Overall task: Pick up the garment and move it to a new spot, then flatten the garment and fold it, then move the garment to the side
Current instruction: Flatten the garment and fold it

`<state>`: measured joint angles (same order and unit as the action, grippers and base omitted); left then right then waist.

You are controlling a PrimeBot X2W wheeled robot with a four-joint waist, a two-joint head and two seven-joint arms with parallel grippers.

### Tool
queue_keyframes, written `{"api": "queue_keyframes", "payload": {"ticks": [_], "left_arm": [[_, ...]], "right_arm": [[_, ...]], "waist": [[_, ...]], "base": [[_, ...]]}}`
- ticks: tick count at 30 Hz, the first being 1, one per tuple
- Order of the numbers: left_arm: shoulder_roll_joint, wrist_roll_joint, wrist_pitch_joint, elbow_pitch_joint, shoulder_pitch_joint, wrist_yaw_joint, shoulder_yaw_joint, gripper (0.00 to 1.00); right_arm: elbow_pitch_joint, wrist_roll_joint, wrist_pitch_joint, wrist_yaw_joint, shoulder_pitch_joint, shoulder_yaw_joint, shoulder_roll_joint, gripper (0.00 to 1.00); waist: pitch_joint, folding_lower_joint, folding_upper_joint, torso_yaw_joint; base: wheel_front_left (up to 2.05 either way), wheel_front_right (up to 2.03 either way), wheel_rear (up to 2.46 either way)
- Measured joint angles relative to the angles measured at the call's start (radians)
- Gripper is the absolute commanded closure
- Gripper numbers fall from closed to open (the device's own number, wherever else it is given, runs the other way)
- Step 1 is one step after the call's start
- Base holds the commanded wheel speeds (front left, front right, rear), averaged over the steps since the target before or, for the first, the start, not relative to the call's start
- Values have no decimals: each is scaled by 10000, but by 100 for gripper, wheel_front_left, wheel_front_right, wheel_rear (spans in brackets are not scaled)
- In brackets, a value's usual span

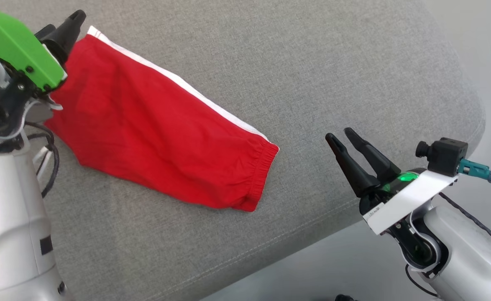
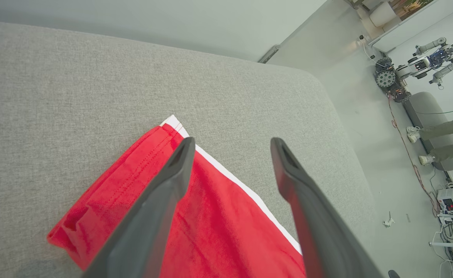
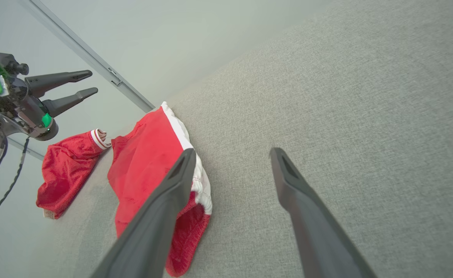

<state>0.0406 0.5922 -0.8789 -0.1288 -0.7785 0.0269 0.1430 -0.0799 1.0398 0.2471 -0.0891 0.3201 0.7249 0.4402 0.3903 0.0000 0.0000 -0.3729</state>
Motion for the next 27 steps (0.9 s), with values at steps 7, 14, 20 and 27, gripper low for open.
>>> {"api": "queue_keyframes", "payload": {"ticks": [7,14,20,27], "left_arm": [[4,-330,1824,1168,1374,-924,-150,0],[13,-1425,3482,1912,3429,-1147,-397,0],[-17,-1783,4497,2196,5215,-1129,-662,0],[-23,-2249,5680,2545,6934,-1131,-1327,0]], "right_arm": [[840,29,6,100,-734,-941,-706,0],[1528,-846,35,387,-1522,-1666,-1281,0],[1630,-1337,48,792,-2320,-1950,-1453,0],[1452,-662,48,945,-3846,-2261,-2426,0]], "waist": [[-814,0,0,440],[-1580,0,0,1202],[-2157,0,0,2021],[-2663,0,0,3078]], "base": [[0,0,0],[0,0,0],[0,0,0],[0,0,0]]}}
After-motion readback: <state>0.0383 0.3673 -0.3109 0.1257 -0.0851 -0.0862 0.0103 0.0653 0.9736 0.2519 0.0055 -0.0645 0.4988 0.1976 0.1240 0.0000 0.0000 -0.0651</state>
